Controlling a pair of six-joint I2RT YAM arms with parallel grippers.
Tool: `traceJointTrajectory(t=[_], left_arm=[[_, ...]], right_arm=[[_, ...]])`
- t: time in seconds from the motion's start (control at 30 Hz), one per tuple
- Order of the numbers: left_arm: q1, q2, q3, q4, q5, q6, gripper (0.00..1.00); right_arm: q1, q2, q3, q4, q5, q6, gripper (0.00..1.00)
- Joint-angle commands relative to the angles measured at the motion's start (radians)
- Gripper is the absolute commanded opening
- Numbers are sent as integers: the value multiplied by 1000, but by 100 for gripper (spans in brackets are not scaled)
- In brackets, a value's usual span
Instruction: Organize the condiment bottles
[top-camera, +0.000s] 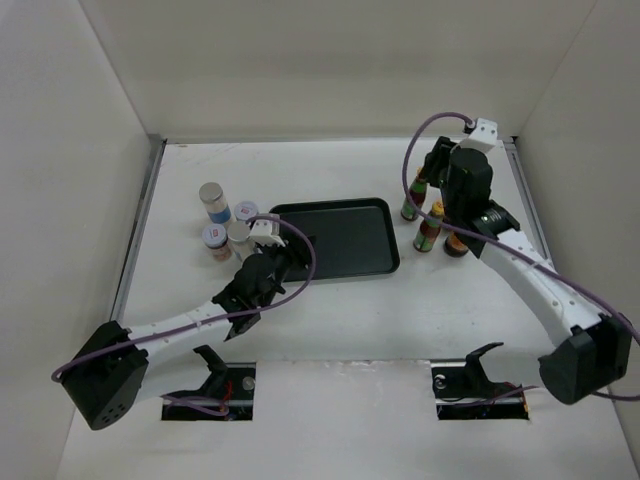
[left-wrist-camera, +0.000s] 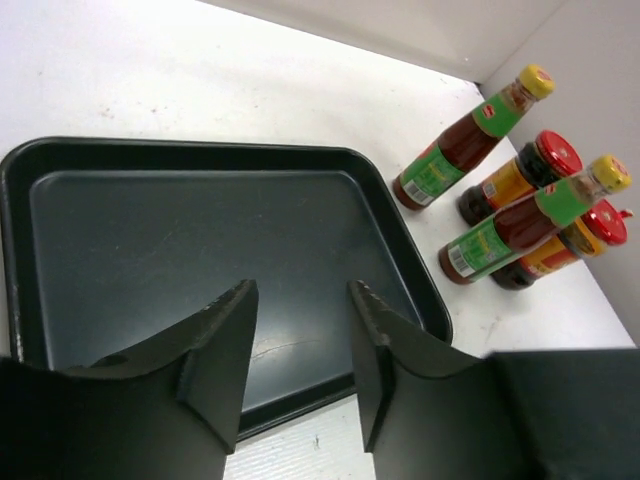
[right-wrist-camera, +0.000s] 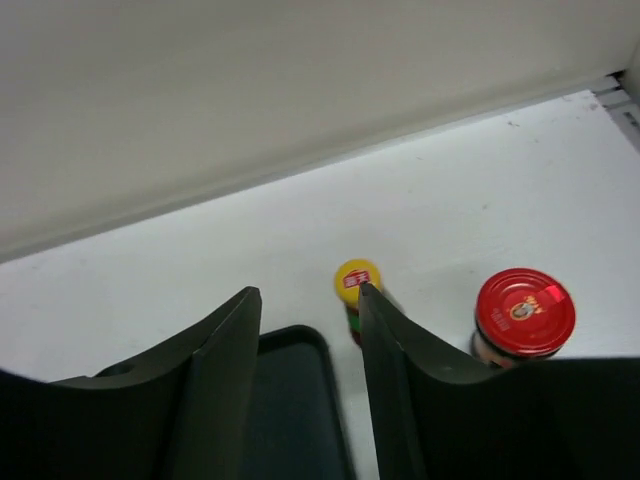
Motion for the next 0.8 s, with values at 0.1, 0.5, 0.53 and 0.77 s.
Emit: traceJointTrajectory(t=[0.1, 0.5, 0.53, 0.77], left_arm=[[-3, 39, -4, 107, 88, -16, 38], [6, 68, -30, 170, 86, -18, 49], [6, 68, -30, 170, 88, -18, 49], [13, 45, -45, 182, 83, -27, 50]], right_arm=[[-52, 198, 161, -119, -3, -74, 63], [-87, 387, 254, -133, -67, -92, 64], [-87, 396, 258, -133, -67, -92, 63], [-83, 450, 268, -145, -72, -71, 60]])
